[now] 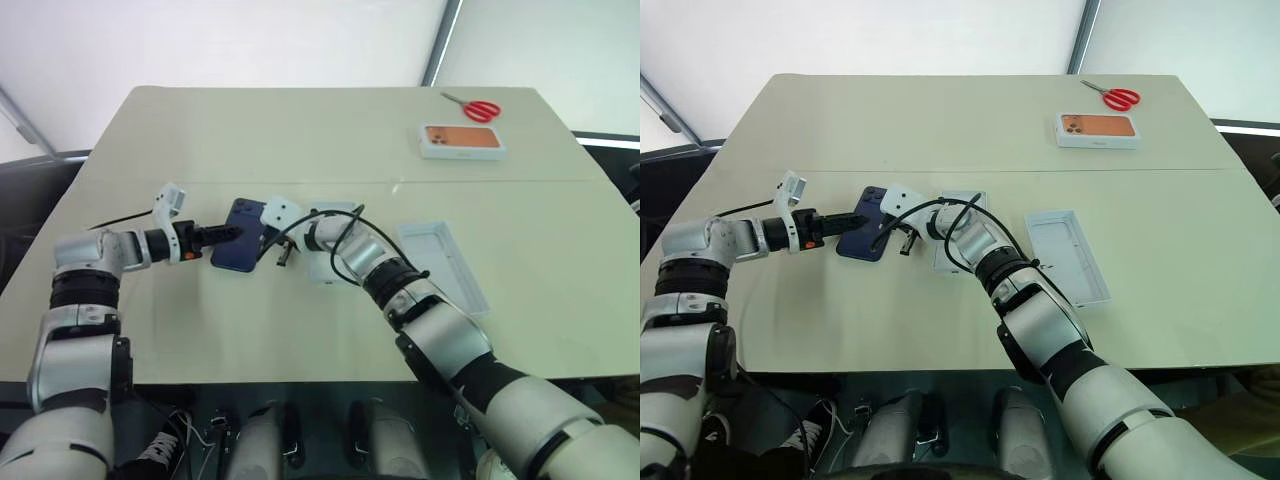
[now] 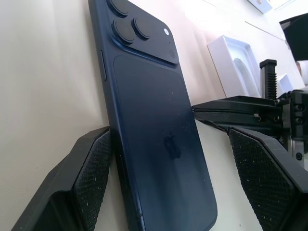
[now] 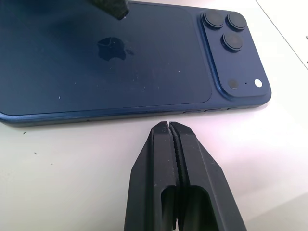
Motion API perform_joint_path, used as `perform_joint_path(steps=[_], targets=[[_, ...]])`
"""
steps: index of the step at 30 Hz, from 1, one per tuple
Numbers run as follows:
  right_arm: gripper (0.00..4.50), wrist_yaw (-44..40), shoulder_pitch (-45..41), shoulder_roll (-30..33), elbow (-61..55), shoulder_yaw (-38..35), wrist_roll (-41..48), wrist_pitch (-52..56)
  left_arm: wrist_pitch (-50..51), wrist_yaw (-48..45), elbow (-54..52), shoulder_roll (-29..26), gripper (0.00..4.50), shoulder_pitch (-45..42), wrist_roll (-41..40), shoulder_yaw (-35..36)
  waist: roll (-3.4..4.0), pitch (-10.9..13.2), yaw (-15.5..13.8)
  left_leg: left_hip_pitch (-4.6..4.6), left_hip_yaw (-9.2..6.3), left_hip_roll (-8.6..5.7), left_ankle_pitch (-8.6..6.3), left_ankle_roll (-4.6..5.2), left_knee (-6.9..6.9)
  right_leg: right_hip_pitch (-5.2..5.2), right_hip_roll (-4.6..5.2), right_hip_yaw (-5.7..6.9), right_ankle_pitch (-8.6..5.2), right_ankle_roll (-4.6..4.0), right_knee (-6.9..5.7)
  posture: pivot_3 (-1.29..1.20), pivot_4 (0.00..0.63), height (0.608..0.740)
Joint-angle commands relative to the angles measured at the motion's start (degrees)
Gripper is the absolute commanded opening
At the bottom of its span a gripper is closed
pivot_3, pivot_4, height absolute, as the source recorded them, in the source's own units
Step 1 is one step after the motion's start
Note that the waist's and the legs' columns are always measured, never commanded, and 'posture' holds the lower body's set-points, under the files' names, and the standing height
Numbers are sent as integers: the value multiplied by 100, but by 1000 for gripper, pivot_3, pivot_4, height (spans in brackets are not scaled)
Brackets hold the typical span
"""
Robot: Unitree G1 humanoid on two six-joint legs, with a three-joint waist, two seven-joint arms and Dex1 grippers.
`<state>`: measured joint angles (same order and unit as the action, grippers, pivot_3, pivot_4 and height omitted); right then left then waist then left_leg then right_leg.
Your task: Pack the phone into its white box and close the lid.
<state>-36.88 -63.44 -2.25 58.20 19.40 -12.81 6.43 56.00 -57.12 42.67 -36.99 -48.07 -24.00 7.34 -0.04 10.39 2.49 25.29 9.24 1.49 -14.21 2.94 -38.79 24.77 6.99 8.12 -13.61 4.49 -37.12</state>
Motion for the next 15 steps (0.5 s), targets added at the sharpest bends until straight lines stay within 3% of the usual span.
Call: perform_joint_path(steps=[1,15], targets=[[44,51,-38,-63,-66,2,-39,-106,255,-90,13,230,3972,372,245,-547,1,0,2,0,0,0,0,0,0,0,0,0,0,0,0,0,150,738],[44,59,-80,-55,-89,-66,-29,-119,633,-66,-168,593,3972,277,-13,-272,14,-14,-30,-9,-5,-5,1,3,0,-15,4,1,0,0,3,0,150,738]])
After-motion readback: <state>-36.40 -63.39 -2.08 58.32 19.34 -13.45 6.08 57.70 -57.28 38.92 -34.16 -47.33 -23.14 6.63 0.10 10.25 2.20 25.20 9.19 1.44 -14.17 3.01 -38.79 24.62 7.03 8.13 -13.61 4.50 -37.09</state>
